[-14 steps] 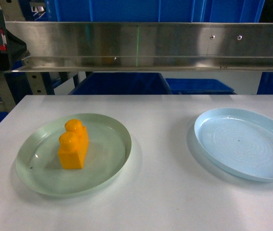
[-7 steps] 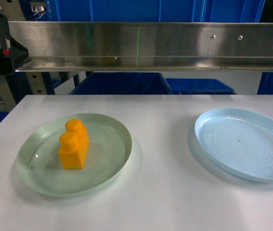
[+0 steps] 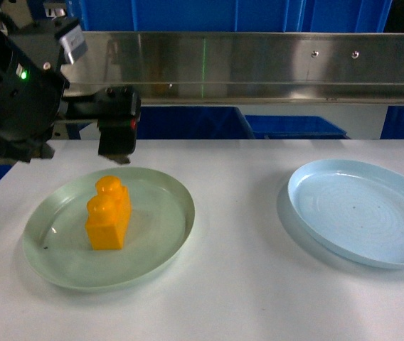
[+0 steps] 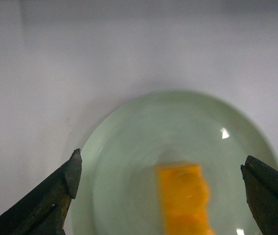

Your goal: Sort and place red and yellow blocks in left bins

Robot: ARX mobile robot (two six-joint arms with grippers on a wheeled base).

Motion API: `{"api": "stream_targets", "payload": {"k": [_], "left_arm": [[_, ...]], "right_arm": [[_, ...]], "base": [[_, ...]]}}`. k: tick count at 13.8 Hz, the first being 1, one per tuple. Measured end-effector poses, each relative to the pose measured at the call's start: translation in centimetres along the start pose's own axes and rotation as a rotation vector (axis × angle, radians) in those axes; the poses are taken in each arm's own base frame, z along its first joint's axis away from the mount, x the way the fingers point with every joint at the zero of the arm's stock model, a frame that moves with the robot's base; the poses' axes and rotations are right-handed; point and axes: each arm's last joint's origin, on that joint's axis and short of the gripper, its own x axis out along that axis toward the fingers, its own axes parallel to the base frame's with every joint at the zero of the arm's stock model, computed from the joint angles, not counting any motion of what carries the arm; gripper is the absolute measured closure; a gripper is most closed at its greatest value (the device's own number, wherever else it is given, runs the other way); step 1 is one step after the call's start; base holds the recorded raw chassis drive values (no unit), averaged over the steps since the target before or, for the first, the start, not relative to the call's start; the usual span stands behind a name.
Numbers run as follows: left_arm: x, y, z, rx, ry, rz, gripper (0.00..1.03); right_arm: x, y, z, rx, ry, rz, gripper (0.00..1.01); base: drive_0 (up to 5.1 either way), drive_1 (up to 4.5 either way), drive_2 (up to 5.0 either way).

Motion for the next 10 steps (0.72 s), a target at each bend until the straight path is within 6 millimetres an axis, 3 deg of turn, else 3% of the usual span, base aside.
{"api": "stream_targets", "payload": {"k": [4,10], "left_arm": [[-0.5,-1.8,-0.1,0.044,0.035,-0.044,0.05],[0.9,-1.4,-1.7,0.029,0.12,-0.007,0.05]], "right_arm": [[0.0,0.0,0.0,0.0,0.0,0.0,0.72],[0.0,0.0,0.0,-0.002,0.0,0.0,0.72]], "base": [[0.0,0.0,0.0],[0.0,0.0,0.0]]}}
